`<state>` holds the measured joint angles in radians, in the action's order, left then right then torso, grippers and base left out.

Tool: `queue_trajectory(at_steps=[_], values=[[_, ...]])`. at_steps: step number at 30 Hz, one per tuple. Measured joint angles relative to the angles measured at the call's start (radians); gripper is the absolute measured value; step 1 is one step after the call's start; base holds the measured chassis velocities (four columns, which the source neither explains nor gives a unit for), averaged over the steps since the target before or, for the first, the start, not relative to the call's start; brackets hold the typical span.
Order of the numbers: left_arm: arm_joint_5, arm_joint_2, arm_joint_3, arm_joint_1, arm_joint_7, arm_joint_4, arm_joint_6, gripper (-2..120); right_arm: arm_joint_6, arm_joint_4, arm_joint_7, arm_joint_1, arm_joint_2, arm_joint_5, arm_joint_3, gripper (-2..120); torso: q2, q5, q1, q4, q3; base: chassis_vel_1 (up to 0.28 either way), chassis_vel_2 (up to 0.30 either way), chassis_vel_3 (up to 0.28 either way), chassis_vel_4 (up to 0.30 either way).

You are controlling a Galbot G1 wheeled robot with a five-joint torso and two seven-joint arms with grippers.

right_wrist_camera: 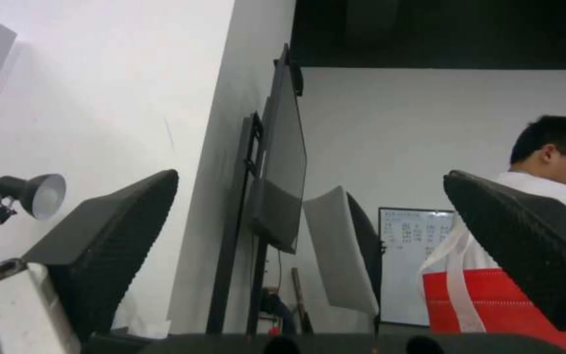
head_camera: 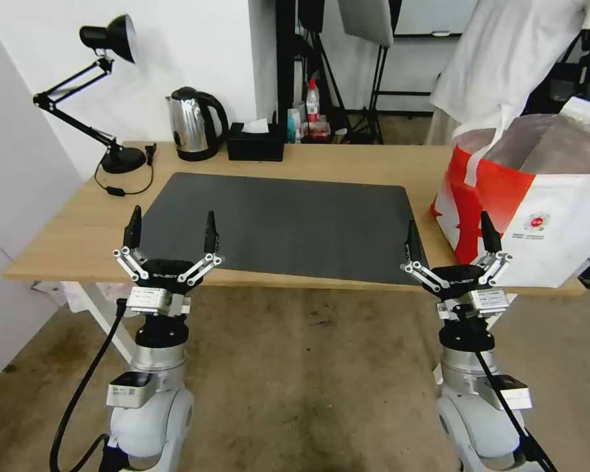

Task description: Pick up the trash from the table and place it into the takeout bag.

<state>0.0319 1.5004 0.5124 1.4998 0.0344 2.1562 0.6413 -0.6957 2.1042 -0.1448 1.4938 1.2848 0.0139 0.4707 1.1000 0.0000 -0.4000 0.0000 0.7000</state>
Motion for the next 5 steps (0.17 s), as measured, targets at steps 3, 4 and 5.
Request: queue_trajectory(at_steps=[3,4,5], values=[[0.0,0.0,0.0,0.0,0.0,0.0,0.0,100,0.0,0.0,0.0,0.0,0.0,0.0,0.0,100,0.0,0.0,0.0,0.0,0.0,0.0,0.0,0.0,0.0],[0.0,0.0,0.0,0.0,0.0,0.0,0.0,100,0.0,0.0,0.0,0.0,0.0,0.0,0.0,100,0.0,0.0,0.0,0.0,0.0,0.0,0.0,0.0,0.0],[0.0,0.0,0.0,0.0,0.0,0.0,0.0,100,0.0,0.0,0.0,0.0,0.0,0.0,0.0,100,0.0,0.0,0.0,0.0,0.0,0.0,0.0,0.0,0.0]])
